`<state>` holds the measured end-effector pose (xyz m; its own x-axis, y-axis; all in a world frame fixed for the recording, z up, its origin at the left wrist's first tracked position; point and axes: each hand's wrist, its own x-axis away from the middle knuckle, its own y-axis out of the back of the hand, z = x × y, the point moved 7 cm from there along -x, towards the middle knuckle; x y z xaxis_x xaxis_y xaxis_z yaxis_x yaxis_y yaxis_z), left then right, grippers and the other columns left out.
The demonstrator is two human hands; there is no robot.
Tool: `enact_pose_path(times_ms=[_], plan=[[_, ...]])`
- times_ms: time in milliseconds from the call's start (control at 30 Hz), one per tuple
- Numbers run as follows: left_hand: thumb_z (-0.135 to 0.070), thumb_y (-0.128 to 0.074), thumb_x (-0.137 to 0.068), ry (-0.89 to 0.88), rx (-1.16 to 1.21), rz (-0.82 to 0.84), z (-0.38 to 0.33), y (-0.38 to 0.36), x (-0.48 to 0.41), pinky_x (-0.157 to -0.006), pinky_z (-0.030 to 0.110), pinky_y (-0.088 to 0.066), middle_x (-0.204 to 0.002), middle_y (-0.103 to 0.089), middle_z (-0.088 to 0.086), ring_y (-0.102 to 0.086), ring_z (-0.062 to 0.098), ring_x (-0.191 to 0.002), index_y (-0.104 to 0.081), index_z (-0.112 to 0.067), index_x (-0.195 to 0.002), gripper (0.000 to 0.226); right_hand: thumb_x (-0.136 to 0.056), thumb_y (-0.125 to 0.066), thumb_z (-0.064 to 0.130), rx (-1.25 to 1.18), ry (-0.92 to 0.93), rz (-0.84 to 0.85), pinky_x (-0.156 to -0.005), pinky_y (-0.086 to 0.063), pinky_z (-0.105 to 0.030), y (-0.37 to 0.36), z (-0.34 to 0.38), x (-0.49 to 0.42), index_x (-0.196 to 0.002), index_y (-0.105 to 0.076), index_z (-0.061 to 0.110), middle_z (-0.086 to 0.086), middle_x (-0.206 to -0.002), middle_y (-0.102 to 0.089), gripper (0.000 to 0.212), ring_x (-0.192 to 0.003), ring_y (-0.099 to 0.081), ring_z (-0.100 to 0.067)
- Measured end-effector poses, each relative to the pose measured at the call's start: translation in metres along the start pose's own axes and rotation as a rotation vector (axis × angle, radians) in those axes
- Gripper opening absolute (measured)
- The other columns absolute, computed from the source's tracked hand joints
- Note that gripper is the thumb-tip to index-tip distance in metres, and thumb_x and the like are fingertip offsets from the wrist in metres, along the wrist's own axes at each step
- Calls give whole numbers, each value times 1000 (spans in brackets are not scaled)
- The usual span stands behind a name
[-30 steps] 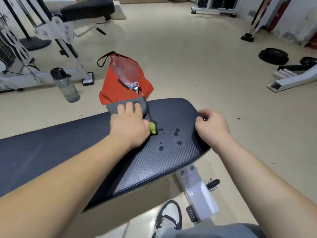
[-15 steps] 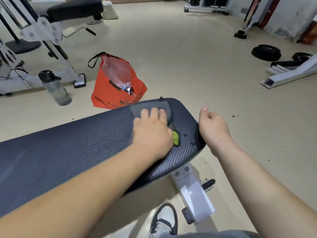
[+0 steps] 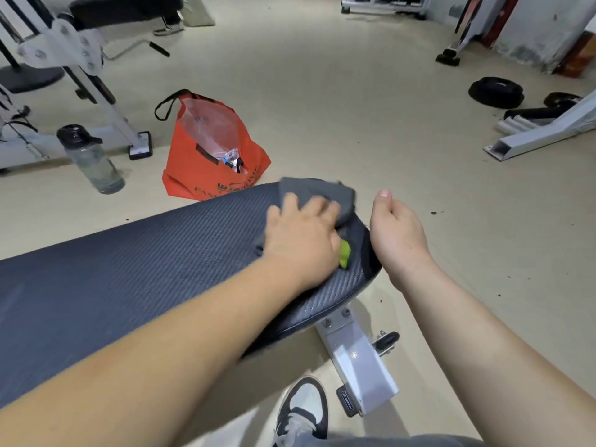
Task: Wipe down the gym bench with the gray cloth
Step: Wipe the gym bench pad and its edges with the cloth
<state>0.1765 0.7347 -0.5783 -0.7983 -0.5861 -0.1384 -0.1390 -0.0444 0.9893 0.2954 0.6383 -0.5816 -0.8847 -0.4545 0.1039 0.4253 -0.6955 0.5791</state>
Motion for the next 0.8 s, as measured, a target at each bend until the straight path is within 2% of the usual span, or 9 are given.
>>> enact_pose_path(times_ms=[100,200,333,400,467,567,667,733,800], plan=[[-40,-43,-94,-396,77,-56,-37,7,52,-81,43,-39,-135,-59,-12,-50,31,-107,-58,-33,-133,42,-98,-20,55,51,39,3,-101,-47,-52,-3,8,2,-87,-53,22,-19,-115,-66,48,-115,-58,-39],[-43,-37,-98,-605,129,1,-16,9,46,-90,44,-37,-145,-55,-23,-50,20,-111,-54,-40,-140,46,-101,-22,54,130,59,3,-96,-49,-51,-3,9,4,-71,-45,24,-16,-106,-67,48,-107,-59,-37],[-41,-35,-97,-262,21,17,48,0,-13,-99,44,-33,-152,-52,-20,-52,25,-125,-52,-40,-142,48,-107,-31,46,119,71,18,-73,-41,-41,-4,9,4,-65,-41,19,-5,-79,-55,51,-86,-52,-31],[-38,-40,-100,5,10,19,77,-5,-24,-102,44,-33,-154,-51,-16,-48,29,-127,-51,-38,-144,45,-107,-33,45,120,90,32,-70,-36,-39,-7,13,6,-65,-40,20,-3,-77,-52,49,-83,-50,-29],[-37,-43,-97,78,2,-29,71,-1,-9,-99,46,-35,-150,-54,-14,-49,32,-122,-55,-35,-140,44,-106,-34,45,126,114,44,-71,-36,-38,-13,17,7,-66,-42,23,-3,-82,-54,46,-85,-50,-28],[-36,-47,-91,-103,73,-91,32,9,47,-93,48,-41,-144,-60,-13,-55,31,-113,-60,-33,-132,43,-105,-38,46,111,155,69,-85,-43,-39,-21,24,8,-98,-67,25,-5,-109,-68,37,-107,-59,-29],[-38,-47,-97,-403,185,-37,23,18,98,-95,46,-44,-148,-58,-17,-56,23,-119,-59,-35,-137,42,-104,-44,46,137,168,96,-103,-42,-37,-25,30,14,-141,-57,20,-5,-143,-62,47,-133,-55,-25],[-41,-46,-101,-539,186,18,47,20,97,-100,41,-42,-151,-53,-22,-53,17,-124,-56,-37,-141,42,-104,-46,45,143,166,104,-105,-40,-35,-24,29,16,-145,-55,19,-5,-146,-59,49,-136,-53,-23],[-41,-44,-100,-474,161,30,81,16,77,-100,43,-43,-150,-54,-21,-54,18,-122,-57,-37,-140,42,-104,-48,43,129,169,108,-105,-40,-34,-23,27,17,-142,-58,17,-6,-144,-61,47,-135,-54,-23]])
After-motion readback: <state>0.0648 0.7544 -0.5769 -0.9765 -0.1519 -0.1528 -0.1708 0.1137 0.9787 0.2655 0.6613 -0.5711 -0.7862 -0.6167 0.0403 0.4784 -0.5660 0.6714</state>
